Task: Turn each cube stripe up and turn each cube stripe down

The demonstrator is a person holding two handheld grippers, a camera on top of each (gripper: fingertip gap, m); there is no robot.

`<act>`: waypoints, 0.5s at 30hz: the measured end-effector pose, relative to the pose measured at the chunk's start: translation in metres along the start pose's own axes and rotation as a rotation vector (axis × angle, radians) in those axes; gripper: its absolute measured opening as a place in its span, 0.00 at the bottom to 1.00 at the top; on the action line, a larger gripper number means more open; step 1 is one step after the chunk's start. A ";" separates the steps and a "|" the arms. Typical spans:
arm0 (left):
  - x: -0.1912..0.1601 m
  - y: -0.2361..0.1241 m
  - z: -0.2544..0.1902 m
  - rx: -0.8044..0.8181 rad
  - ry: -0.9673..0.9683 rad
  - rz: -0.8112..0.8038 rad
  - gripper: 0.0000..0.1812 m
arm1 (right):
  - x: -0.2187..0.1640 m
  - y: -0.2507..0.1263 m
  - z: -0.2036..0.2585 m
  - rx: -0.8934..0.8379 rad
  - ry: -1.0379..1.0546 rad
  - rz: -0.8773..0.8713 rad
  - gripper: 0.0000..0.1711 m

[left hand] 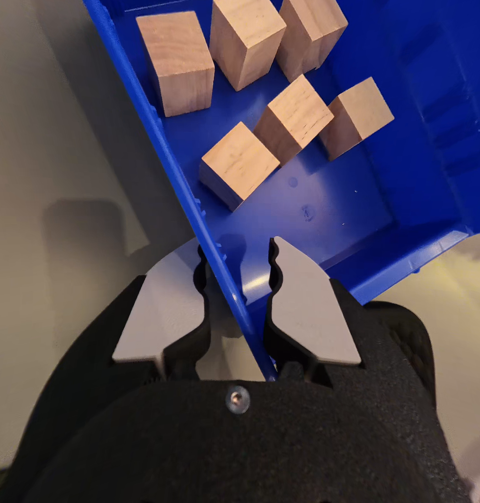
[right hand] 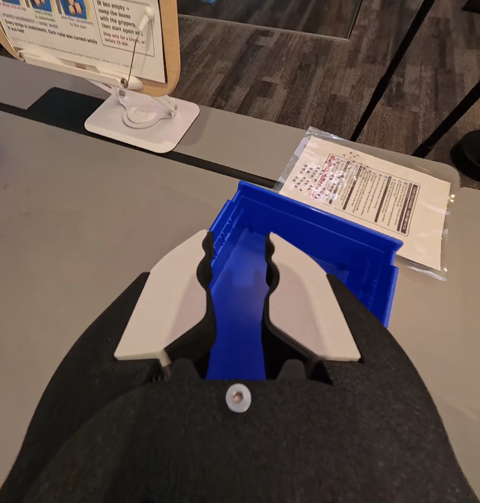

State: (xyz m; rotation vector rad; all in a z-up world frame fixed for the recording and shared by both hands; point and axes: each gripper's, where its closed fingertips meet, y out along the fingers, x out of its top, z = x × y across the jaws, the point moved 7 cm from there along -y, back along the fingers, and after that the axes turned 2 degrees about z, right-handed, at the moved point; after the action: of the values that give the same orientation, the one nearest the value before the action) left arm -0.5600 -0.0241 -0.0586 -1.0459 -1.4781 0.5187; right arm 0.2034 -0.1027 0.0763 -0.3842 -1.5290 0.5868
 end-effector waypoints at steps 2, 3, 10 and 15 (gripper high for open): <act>0.005 0.002 0.005 -0.036 0.058 0.018 0.24 | 0.001 0.005 -0.002 0.019 -0.003 0.025 0.21; 0.008 0.004 0.006 -0.054 0.085 0.028 0.24 | 0.003 0.007 -0.002 0.026 -0.001 0.029 0.21; 0.028 0.016 0.008 -0.145 0.241 0.074 0.23 | 0.015 0.015 0.007 0.128 0.015 -0.020 0.20; 0.039 0.024 0.006 -0.200 0.313 0.092 0.24 | 0.003 0.028 0.010 0.128 -0.018 0.027 0.20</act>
State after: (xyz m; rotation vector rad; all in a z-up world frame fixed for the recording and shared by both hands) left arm -0.5544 0.0211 -0.0579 -1.2940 -1.2245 0.2589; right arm 0.1901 -0.0792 0.0629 -0.3032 -1.4967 0.7072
